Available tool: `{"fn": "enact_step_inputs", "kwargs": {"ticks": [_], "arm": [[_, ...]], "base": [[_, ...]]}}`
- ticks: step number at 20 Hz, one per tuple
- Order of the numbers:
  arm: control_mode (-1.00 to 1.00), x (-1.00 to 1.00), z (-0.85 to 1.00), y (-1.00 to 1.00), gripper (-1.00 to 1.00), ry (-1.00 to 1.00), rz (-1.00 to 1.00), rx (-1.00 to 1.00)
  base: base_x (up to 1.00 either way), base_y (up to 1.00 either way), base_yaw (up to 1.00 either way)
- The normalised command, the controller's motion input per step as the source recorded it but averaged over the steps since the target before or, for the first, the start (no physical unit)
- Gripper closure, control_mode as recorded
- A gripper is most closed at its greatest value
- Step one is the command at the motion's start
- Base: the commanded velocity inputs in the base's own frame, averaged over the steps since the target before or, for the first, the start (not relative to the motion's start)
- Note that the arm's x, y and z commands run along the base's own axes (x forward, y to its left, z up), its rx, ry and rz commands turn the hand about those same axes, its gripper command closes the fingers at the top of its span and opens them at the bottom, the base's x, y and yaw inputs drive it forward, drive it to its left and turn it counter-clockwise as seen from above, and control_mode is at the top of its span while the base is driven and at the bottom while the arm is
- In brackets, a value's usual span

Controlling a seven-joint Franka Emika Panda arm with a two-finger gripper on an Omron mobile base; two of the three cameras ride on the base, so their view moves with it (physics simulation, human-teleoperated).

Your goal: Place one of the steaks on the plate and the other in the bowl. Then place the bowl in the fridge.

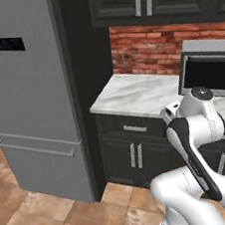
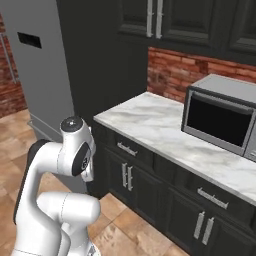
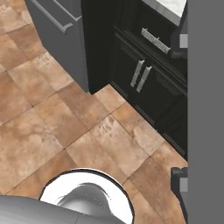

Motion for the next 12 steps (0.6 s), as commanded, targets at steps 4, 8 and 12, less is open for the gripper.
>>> {"fn": "enact_step_inputs", "kwargs": {"ticks": [4,8,12], "arm": [[1.00,0.00,0.00,0.00,-1.00,0.00,0.00,0.00],[1.00,0.00,0.00,0.00,-1.00,0.00,0.00,0.00],[1.00,0.00,0.00,0.00,-1.00,0.00,0.00,0.00]], "base": [[0.02,0.59,-0.09],[0.00,0.47,-0.21],[-0.04,0.60,-0.23]]}}
